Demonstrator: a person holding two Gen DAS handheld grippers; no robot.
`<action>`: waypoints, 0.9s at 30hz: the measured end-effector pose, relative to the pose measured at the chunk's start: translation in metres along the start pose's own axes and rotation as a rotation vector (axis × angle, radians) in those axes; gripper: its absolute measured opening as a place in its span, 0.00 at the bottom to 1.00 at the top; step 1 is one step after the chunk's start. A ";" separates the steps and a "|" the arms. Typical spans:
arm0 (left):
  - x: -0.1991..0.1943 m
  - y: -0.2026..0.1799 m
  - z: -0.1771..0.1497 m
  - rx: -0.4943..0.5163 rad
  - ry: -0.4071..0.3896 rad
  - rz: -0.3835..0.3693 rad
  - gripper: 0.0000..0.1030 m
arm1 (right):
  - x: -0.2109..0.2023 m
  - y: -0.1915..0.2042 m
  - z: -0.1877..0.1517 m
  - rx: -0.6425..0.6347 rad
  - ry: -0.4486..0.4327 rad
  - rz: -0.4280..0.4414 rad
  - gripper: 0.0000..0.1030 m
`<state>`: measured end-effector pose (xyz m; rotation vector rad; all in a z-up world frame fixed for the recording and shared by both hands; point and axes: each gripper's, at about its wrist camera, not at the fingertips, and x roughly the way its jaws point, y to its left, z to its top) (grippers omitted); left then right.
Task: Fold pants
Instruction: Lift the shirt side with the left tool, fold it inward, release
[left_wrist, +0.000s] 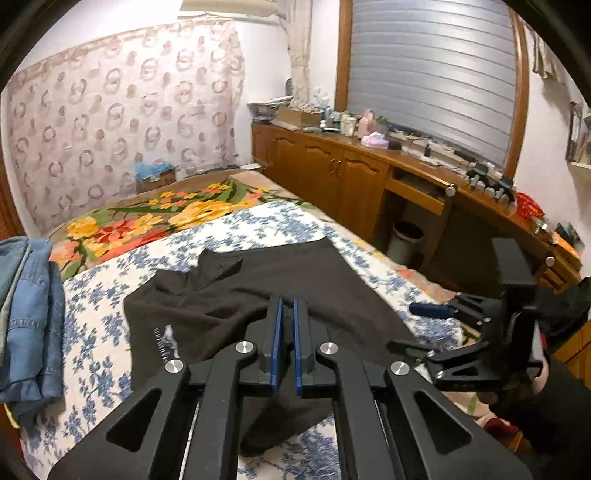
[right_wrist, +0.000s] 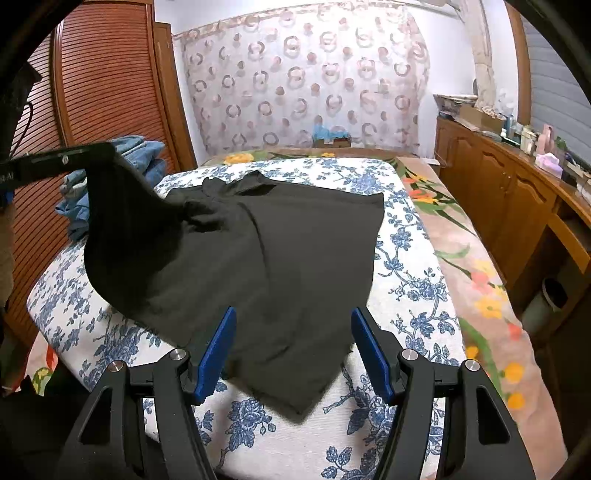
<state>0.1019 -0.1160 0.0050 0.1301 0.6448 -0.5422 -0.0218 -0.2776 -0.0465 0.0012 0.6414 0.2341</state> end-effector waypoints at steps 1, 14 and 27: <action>0.000 0.002 -0.002 -0.001 0.004 0.012 0.13 | 0.001 0.000 0.000 0.001 0.000 0.001 0.65; -0.014 0.034 -0.025 -0.072 -0.019 0.081 0.76 | 0.013 0.015 0.009 -0.013 -0.010 0.035 0.65; -0.035 0.046 -0.028 -0.096 -0.076 0.099 0.76 | 0.020 0.019 0.016 0.003 -0.034 0.028 0.64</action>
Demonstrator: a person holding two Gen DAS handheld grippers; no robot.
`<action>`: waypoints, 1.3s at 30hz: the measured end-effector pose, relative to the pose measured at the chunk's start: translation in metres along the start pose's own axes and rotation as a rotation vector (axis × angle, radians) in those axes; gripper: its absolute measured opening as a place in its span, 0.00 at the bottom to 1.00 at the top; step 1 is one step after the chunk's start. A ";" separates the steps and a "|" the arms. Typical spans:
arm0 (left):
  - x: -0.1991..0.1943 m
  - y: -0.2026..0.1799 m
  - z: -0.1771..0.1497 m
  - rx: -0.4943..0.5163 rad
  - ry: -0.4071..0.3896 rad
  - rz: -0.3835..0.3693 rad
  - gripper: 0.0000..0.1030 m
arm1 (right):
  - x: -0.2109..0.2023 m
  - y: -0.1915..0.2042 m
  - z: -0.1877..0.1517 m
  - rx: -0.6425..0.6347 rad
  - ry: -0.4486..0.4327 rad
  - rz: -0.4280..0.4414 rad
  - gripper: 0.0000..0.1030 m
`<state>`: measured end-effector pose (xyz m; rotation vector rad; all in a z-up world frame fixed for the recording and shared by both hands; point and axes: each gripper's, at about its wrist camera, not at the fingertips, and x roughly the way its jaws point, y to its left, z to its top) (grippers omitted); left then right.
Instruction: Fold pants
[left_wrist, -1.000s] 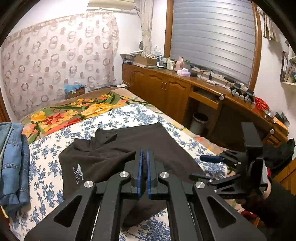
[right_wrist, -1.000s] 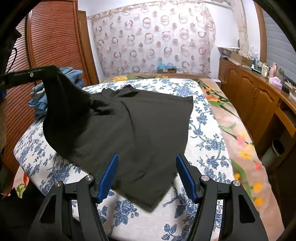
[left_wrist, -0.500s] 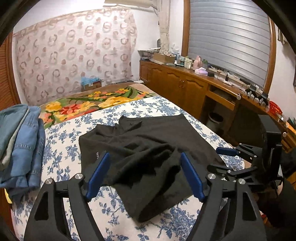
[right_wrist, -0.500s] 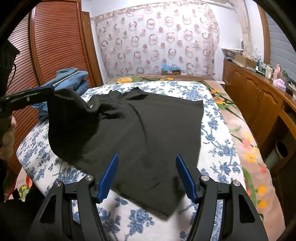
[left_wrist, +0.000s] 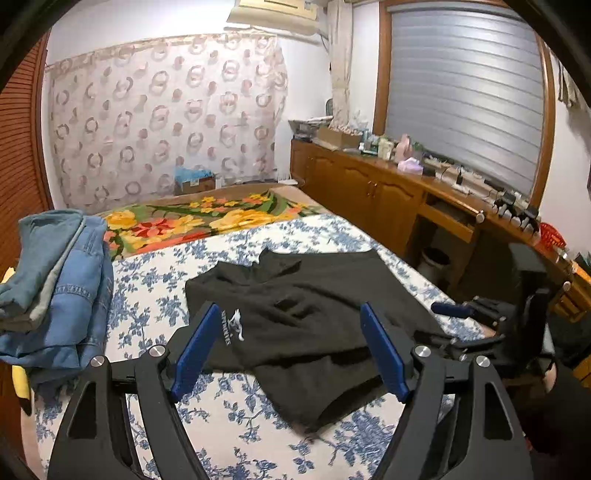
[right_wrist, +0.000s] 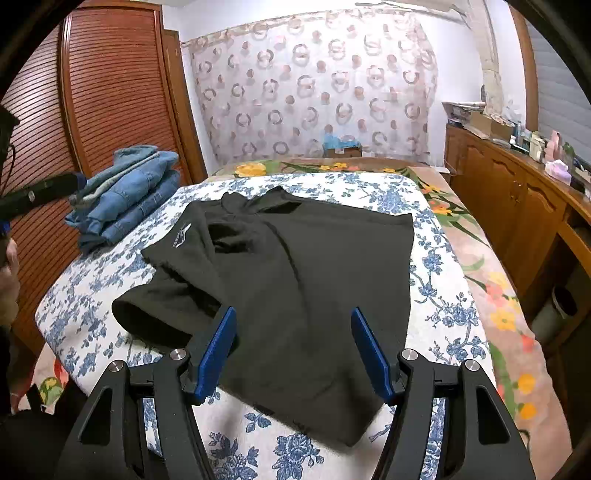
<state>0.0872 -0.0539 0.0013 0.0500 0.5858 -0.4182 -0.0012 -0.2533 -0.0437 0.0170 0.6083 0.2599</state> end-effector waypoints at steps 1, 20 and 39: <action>0.002 0.001 -0.002 -0.003 0.006 -0.001 0.76 | 0.000 -0.001 0.000 0.004 -0.002 0.001 0.64; 0.061 0.010 -0.065 -0.006 0.220 0.039 0.76 | 0.054 0.022 0.002 0.000 0.087 0.151 0.32; 0.058 0.000 -0.059 0.010 0.213 0.013 0.76 | 0.024 0.035 0.032 -0.101 -0.030 0.160 0.03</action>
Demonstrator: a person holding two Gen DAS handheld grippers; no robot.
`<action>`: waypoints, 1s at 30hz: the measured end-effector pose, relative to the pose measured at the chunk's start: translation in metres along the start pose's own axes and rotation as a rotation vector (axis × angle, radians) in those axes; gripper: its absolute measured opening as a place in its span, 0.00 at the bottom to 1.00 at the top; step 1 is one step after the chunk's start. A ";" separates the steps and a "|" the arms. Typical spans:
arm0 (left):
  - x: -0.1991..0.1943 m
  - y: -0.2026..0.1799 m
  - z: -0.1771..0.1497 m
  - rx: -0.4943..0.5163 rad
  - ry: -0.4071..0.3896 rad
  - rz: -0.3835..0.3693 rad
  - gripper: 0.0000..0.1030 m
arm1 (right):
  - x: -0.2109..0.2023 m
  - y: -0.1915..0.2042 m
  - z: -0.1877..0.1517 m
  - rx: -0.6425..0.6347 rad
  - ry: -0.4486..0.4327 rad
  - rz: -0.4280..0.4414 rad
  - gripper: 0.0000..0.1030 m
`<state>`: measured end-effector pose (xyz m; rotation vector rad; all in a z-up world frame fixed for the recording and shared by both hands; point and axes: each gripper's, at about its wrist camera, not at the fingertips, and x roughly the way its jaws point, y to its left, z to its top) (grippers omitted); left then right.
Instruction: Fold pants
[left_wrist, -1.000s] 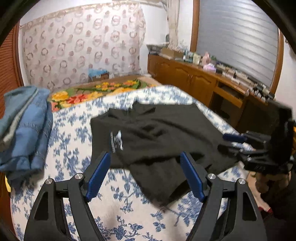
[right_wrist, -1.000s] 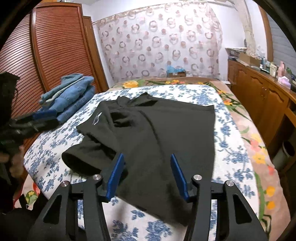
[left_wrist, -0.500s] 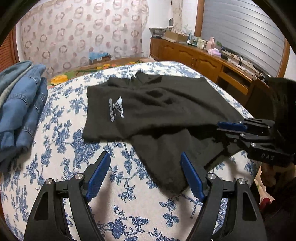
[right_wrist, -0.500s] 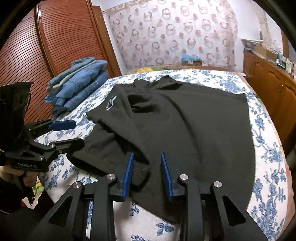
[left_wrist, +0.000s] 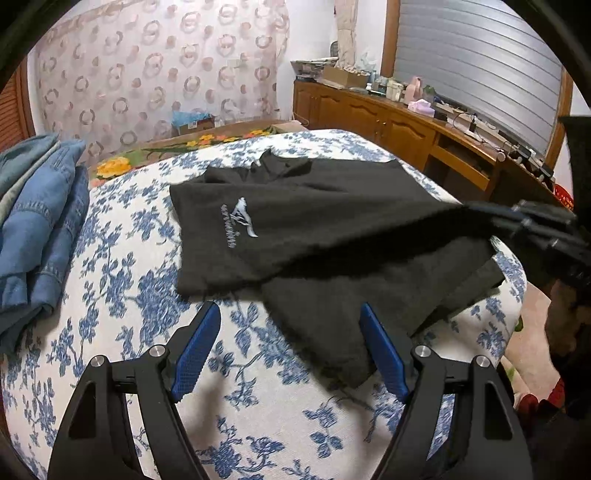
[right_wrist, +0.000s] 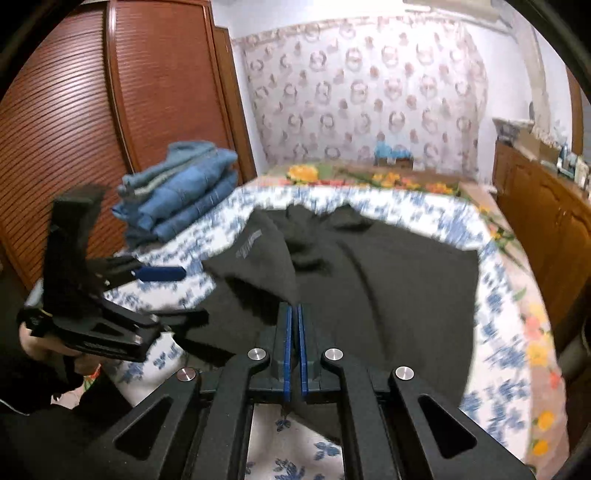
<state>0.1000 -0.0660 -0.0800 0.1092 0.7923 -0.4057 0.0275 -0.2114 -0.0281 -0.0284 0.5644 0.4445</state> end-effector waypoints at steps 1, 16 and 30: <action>0.000 -0.002 0.002 0.005 -0.003 -0.003 0.76 | -0.006 -0.001 0.002 -0.006 -0.015 -0.010 0.03; 0.001 -0.028 0.017 0.055 -0.018 -0.054 0.76 | -0.071 -0.024 -0.027 0.021 -0.053 -0.116 0.03; 0.025 -0.035 0.006 0.061 0.066 -0.032 0.76 | -0.057 -0.045 -0.068 0.139 0.094 -0.147 0.03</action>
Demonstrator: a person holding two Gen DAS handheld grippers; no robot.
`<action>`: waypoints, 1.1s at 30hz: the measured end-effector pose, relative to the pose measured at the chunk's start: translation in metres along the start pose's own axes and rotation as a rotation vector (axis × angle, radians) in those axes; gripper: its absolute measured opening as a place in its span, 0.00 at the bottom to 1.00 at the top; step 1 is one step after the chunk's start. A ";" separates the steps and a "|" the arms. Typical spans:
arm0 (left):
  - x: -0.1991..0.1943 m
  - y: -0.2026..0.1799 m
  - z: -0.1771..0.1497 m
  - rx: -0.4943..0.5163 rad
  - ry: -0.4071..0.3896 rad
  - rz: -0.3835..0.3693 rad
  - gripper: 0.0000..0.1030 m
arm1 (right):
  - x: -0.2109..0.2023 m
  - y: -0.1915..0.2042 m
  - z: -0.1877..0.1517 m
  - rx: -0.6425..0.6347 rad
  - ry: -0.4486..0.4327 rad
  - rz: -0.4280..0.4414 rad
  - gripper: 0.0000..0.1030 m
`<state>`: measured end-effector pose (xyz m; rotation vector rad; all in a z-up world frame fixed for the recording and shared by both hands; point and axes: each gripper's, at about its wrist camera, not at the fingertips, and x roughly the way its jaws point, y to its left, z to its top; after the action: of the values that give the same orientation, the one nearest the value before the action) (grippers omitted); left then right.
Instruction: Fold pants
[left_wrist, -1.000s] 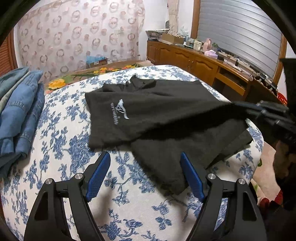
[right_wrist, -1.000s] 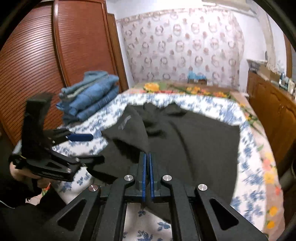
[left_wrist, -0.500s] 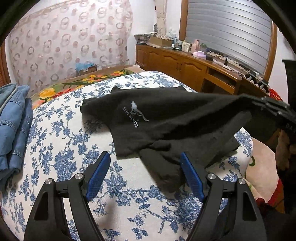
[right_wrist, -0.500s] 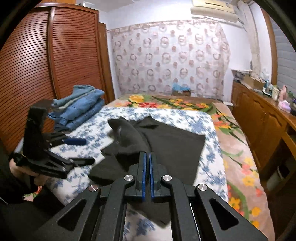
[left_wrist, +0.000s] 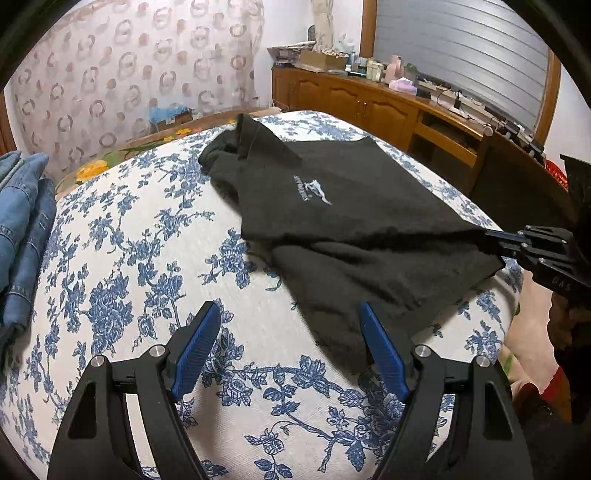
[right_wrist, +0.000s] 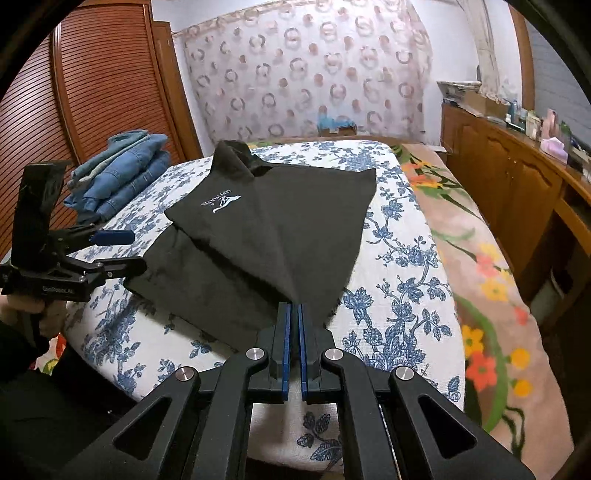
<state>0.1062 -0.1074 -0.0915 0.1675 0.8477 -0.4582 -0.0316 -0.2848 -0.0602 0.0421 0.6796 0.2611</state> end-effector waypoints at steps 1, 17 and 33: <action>0.001 0.000 -0.001 -0.002 0.004 0.000 0.76 | -0.001 0.000 0.001 0.003 0.000 0.000 0.03; 0.001 0.008 -0.004 -0.036 -0.024 0.008 0.76 | -0.007 -0.012 0.002 0.014 -0.019 -0.037 0.14; -0.022 0.039 0.001 -0.105 -0.096 0.069 0.76 | 0.020 0.032 0.042 -0.107 -0.048 0.050 0.30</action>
<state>0.1117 -0.0660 -0.0757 0.0770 0.7672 -0.3540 0.0025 -0.2464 -0.0363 -0.0367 0.6165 0.3428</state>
